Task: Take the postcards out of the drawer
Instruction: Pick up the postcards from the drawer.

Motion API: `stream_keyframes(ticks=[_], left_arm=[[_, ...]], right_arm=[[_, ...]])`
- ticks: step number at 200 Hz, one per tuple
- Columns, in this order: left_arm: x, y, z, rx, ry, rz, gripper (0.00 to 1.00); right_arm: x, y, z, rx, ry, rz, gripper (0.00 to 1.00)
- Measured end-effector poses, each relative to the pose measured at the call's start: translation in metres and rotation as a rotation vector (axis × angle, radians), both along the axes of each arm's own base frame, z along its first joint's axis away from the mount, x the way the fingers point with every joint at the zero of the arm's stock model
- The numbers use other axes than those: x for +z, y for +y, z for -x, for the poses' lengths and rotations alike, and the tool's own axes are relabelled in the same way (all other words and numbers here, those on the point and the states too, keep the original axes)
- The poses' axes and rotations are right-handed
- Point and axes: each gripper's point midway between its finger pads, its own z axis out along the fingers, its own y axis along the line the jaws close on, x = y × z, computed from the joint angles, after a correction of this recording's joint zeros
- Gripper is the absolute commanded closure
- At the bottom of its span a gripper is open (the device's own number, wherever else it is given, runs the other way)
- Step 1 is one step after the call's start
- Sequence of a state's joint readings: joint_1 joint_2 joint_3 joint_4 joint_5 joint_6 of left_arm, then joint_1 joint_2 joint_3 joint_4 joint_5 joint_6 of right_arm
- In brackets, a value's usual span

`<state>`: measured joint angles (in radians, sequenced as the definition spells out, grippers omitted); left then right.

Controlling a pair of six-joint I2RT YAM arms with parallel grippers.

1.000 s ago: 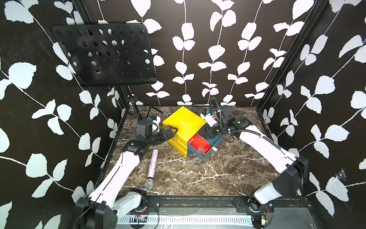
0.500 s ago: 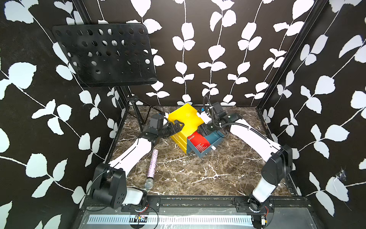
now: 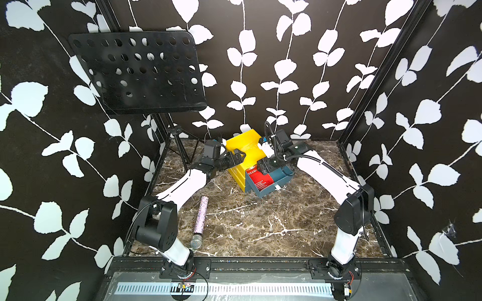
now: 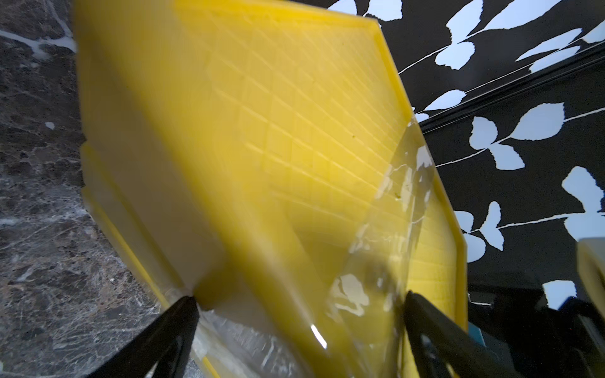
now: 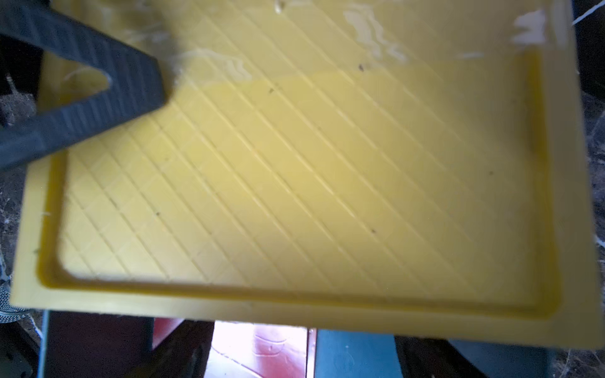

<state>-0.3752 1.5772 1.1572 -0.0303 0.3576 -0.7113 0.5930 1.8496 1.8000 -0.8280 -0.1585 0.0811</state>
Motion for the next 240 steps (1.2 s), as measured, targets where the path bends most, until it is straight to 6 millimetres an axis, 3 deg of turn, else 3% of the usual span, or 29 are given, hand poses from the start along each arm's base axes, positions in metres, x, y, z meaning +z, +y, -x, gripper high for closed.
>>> stream_keyframes(ticks=[47,87,176,240], left_arm=[[0.001,0.0,0.0,-0.01,-0.015,-0.016,0.01],[0.001,0.0,0.0,-0.015,-0.019,-0.022,0.01],[0.001,-0.002,-0.005,-0.016,-0.023,-0.021,0.01],[0.002,-0.002,-0.008,-0.014,-0.026,-0.021,0.01]], right_arm=[[-0.013,-0.007,-0.003,-0.038,0.055,-0.026,0.17],[-0.028,0.002,-0.003,-0.027,0.111,-0.048,0.19],[-0.018,0.031,0.007,-0.009,0.206,-0.229,0.23],[-0.001,0.038,0.011,-0.017,0.225,-0.315,0.28]])
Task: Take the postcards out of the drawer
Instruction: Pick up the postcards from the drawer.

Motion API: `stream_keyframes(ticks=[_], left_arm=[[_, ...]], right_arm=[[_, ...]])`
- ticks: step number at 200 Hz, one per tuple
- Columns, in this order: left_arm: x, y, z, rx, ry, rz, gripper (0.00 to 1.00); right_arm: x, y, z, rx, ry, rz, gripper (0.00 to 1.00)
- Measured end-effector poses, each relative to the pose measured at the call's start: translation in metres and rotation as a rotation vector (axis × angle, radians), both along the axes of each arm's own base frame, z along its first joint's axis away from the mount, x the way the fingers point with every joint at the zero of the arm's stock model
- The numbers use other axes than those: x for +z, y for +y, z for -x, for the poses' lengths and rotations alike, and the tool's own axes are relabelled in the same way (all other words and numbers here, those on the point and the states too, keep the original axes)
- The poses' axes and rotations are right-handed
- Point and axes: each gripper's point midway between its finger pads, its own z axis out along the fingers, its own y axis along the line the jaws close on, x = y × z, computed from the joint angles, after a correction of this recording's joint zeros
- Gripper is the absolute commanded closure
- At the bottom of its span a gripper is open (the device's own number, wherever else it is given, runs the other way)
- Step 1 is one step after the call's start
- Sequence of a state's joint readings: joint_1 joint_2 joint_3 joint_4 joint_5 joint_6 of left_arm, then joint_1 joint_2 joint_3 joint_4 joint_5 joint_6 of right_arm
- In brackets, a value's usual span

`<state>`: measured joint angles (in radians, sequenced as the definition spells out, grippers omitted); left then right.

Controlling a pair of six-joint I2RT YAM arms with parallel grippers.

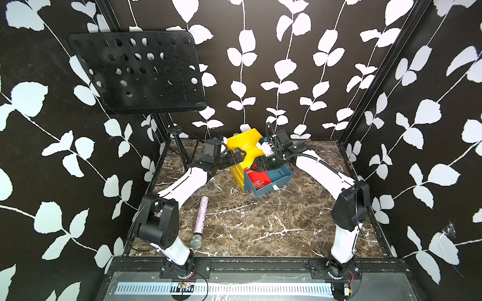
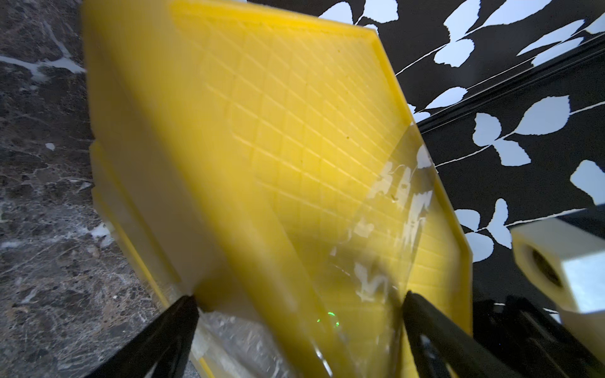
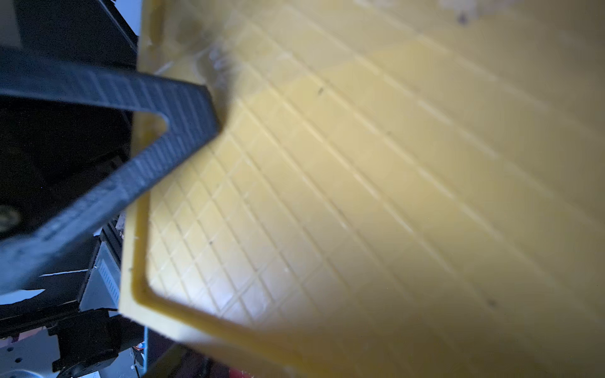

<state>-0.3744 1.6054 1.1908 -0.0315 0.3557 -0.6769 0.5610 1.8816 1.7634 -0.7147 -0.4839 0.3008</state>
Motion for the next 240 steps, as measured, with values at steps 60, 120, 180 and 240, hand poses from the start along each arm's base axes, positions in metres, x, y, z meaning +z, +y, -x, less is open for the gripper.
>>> stream_keyframes(ticks=[60,120,180,240], left_arm=[[0.0,0.0,0.0,0.001,0.001,0.001,0.01],[-0.001,-0.001,0.0,0.001,0.006,0.005,0.01],[-0.001,-0.001,-0.001,0.001,0.003,0.007,0.01],[-0.001,-0.001,-0.001,0.003,0.006,0.008,0.01]], right_arm=[[0.026,0.001,0.005,-0.009,-0.035,-0.065,0.39],[0.017,-0.006,0.011,-0.039,-0.01,-0.086,0.56],[0.01,-0.004,0.016,-0.047,0.034,-0.108,0.73],[0.015,-0.001,0.015,-0.048,0.064,-0.171,0.78]])
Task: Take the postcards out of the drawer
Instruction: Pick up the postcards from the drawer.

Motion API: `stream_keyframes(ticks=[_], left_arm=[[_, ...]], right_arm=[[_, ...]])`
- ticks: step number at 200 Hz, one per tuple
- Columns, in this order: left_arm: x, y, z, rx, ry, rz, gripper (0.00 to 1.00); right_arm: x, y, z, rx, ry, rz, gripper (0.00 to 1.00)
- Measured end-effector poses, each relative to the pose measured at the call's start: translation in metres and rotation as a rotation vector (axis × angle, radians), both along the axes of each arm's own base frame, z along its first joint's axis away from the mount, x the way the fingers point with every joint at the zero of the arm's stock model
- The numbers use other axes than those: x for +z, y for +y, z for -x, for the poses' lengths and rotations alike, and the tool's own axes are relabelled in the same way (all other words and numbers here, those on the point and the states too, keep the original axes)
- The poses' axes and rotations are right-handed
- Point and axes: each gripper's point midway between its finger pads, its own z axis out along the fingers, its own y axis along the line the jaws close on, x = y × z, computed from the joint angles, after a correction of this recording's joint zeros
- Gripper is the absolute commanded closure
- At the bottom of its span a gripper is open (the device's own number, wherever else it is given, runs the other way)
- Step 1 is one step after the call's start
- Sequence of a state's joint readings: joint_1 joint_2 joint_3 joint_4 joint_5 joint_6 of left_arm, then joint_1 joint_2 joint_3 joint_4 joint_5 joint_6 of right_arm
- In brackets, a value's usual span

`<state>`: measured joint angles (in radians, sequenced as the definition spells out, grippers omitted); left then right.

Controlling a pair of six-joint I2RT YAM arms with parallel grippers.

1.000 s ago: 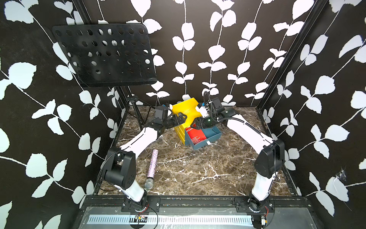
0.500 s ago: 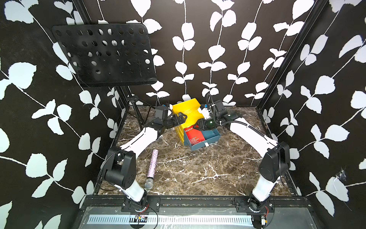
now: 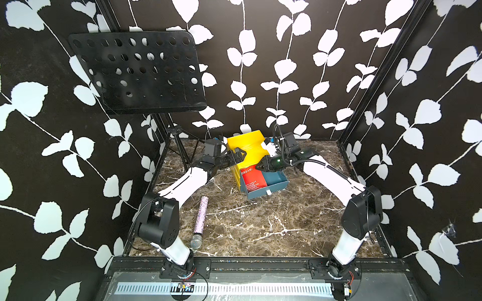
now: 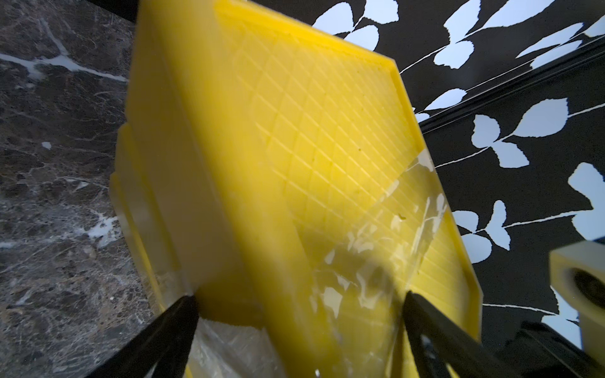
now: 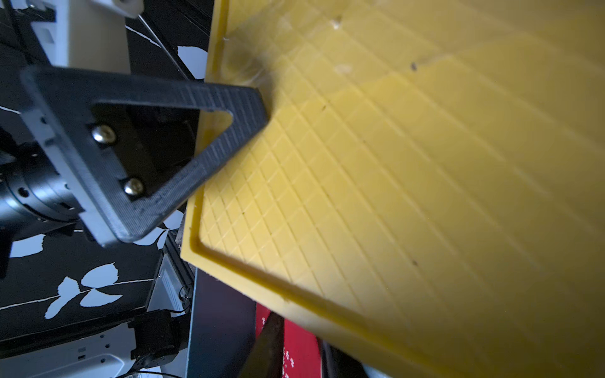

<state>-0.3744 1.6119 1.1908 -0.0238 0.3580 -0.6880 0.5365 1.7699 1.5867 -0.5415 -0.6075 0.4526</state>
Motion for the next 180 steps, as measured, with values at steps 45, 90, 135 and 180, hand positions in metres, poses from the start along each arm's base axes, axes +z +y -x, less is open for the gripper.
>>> stream_keyframes(ticks=[45,90,135,180], left_arm=[[-0.001,-0.001,0.0,0.002,0.005,0.006,0.01],[-0.001,-0.002,-0.002,0.006,0.012,0.017,0.01],[-0.001,-0.002,-0.003,0.008,0.011,0.017,0.01],[-0.001,-0.001,-0.003,0.006,0.007,0.012,0.01]], right_arm=[[-0.008,0.002,0.005,0.002,0.036,-0.028,0.76],[-0.01,0.003,0.006,-0.007,0.051,-0.04,0.91],[-0.009,0.002,0.004,-0.027,0.062,-0.043,1.0],[-0.003,-0.01,0.007,-0.06,0.071,-0.04,1.0]])
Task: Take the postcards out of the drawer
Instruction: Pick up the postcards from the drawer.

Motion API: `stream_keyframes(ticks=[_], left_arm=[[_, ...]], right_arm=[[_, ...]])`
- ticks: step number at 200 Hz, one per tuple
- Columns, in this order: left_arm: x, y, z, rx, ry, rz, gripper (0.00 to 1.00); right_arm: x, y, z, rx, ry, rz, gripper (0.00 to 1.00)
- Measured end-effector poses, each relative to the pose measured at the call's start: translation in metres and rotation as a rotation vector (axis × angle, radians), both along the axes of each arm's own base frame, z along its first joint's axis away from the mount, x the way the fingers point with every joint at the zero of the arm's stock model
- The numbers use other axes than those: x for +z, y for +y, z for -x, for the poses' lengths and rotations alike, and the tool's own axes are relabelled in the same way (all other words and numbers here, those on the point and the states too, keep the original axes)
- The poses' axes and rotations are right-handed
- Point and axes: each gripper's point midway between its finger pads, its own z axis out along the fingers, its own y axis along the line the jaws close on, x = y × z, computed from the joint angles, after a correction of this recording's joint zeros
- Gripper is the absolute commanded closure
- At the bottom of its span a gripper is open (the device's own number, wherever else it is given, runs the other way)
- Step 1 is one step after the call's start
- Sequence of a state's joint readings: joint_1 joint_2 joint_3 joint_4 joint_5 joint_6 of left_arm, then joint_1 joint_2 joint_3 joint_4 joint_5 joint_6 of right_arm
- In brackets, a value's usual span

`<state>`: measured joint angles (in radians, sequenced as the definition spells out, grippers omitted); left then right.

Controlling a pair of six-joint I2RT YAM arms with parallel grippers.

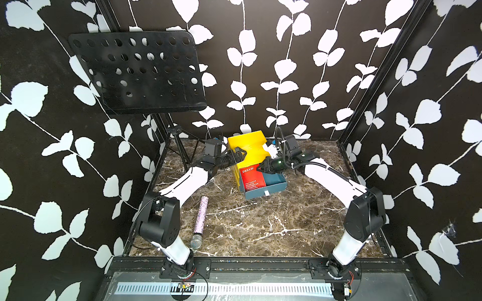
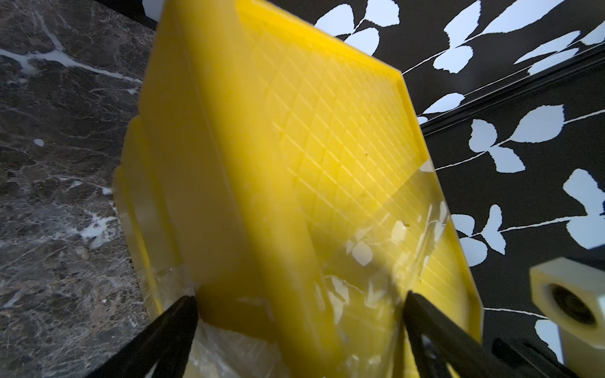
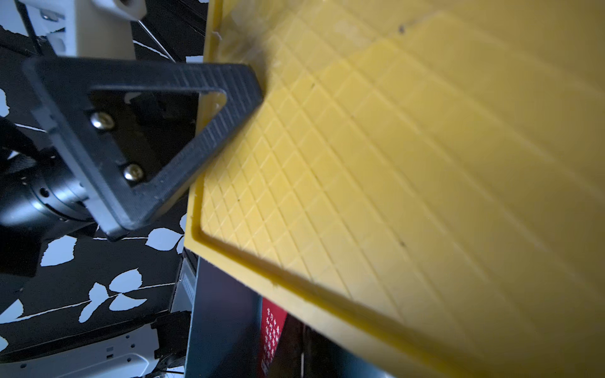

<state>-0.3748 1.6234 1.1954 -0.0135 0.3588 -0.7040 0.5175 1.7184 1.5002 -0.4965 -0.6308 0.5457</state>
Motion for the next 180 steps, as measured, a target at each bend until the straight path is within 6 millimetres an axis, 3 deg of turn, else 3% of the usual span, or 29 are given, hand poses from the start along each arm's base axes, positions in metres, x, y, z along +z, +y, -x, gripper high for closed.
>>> stream_keyframes(ticks=[48,108,153,180], left_arm=[[0.0,0.001,-0.001,-0.003,-0.017,-0.018,0.01],[0.0,0.001,-0.002,-0.003,-0.021,-0.024,0.01],[0.001,0.002,-0.004,-0.002,-0.036,-0.042,0.01],[0.001,0.003,-0.006,0.002,-0.038,-0.047,0.01]], right_arm=[[0.006,-0.02,0.003,-0.04,0.028,0.011,1.0],[-0.002,-0.027,0.008,-0.072,0.053,0.012,1.0],[0.023,-0.035,0.017,-0.113,0.01,-0.022,1.0],[0.022,-0.035,0.018,-0.124,0.017,-0.041,1.0]])
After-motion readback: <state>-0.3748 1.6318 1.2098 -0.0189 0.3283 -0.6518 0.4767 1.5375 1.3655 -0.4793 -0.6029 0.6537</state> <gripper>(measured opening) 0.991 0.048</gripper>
